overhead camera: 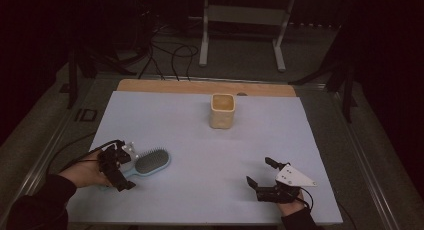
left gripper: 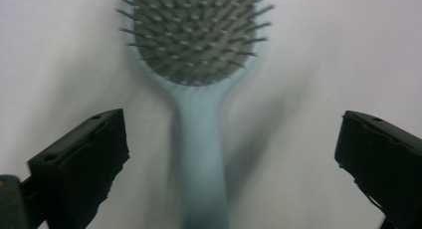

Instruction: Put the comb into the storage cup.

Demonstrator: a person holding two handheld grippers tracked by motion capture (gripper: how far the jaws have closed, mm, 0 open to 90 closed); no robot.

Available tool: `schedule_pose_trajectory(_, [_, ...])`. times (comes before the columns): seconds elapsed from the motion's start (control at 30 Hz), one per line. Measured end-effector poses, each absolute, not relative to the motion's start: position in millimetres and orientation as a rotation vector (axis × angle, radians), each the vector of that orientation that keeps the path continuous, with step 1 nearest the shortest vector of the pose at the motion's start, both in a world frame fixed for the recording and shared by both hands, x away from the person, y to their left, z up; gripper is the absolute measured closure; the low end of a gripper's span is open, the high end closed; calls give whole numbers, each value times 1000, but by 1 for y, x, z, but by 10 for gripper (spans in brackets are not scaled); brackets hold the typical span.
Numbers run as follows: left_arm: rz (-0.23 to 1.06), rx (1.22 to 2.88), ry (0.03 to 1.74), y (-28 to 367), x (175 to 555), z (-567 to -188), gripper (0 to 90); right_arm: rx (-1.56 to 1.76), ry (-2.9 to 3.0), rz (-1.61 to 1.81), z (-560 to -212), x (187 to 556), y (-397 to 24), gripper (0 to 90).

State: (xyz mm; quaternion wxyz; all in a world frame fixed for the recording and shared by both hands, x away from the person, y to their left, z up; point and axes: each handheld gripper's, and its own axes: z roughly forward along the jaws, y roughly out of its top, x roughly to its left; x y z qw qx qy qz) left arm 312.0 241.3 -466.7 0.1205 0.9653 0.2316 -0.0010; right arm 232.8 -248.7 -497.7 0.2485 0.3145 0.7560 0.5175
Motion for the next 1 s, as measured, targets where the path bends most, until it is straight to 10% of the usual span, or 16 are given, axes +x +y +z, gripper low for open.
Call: schedule_pose_trajectory(1.0, [40, 2877, 681, 239, 322, -486, 544, 849, 2063, 1416, -497, 232, -248, 102])
